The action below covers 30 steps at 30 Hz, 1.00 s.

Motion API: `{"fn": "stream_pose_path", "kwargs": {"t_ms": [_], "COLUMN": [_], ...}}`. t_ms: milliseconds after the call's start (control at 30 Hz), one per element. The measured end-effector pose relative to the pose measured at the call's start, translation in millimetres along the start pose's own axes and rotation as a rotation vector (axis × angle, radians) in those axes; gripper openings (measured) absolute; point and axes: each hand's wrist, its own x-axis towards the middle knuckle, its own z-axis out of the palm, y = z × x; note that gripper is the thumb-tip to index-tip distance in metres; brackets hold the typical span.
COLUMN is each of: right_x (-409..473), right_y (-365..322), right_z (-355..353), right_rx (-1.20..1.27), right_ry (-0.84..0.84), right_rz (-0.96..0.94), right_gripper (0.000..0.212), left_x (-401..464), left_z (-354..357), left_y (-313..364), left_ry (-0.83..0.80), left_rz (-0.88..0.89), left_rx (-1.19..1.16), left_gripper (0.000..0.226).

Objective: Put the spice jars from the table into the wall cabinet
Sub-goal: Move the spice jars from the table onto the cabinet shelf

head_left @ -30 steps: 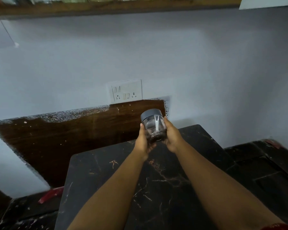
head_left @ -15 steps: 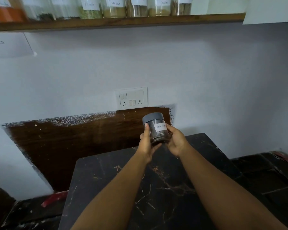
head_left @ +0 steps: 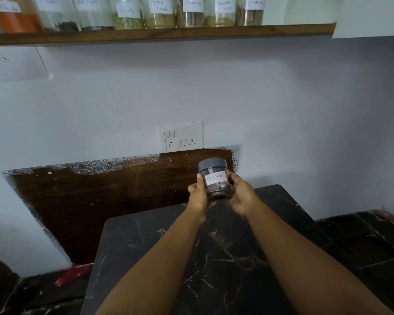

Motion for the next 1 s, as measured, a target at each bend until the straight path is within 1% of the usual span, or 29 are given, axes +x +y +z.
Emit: {"fn": "stream_pose_path", "kwargs": {"t_ms": [100,233,267,333,367,400,467,533,567,633,767,867,900,933,967,1000], "right_x": [-0.9,-2.4,-2.8,-2.2,-3.0,-3.7,-7.0,-12.4,-15.4,-19.5,-30.8,-39.8,-41.2,-40.6,-38.9,-36.8], "right_y": [-1.8,-0.7,0.3,2.3,2.4,1.2,-11.7,-34.3,-50.8,-90.6,-184.7,-256.4,-281.0,-298.8,-318.2,-335.2], "right_z": [2.6,5.6,5.9,6.7,8.4,10.8,19.4,30.1,36.1,48.1,65.2,76.4,79.0,80.8,81.9,81.8], "right_rx": [0.003,-0.060,-0.120,-0.332,-0.437,-0.513,-0.581,-0.606,-0.616,-0.623,-0.694,-0.683,-0.669,-0.664,-0.677,-0.708], "right_ry": [-0.010,-0.047,-0.068,-0.094,-0.079,-0.040,0.060,0.145,0.160,0.170,0.239,0.325,0.335,0.338,0.345,0.350], "right_rz": [0.000,0.007,-0.004,-0.051,-0.086,-0.125,-0.212,-0.315,-0.384,-0.530,-0.857,-1.024,-1.072,-1.100,-1.123,-1.134], "right_gripper": [0.026,0.037,0.047,0.080,0.094,0.101,0.100,0.088,0.085,0.084,0.095,0.098,0.099,0.101,0.102,0.102], "left_x": [1.6,2.1,1.3,1.5,0.9,0.1,-2.8,-2.1,-1.9,-6.1,-25.4,-36.1,-39.1,-39.3,-36.9,-30.9], "left_z": [-0.3,-3.5,-4.4,-4.9,-4.4,-3.8,2.1,12.9,22.4,47.5,107.5,144.0,156.2,162.4,168.0,170.1], "left_y": [-1.3,1.8,3.2,7.1,10.6,14.4,27.6,46.1,61.3,99.6,185.7,245.0,264.6,278.5,292.8,304.7], "left_ry": [-0.014,-0.010,-0.009,-0.012,-0.020,-0.037,-0.098,-0.152,-0.165,-0.199,-0.283,-0.364,-0.378,-0.358,-0.281,-0.123], "left_rz": [-0.013,-0.022,-0.021,-0.011,-0.006,0.001,0.031,0.061,0.086,0.171,0.385,0.560,0.629,0.703,0.807,0.944], "left_rx": [-0.016,-0.025,-0.023,-0.040,-0.073,-0.118,-0.227,-0.338,-0.357,-0.331,-0.190,0.007,0.123,0.280,0.495,0.783], "left_gripper": [0.046,0.044,0.043,0.036,0.033,0.030,0.031,0.033,0.032,0.030,0.028,0.032,0.034,0.036,0.038,0.041]}}
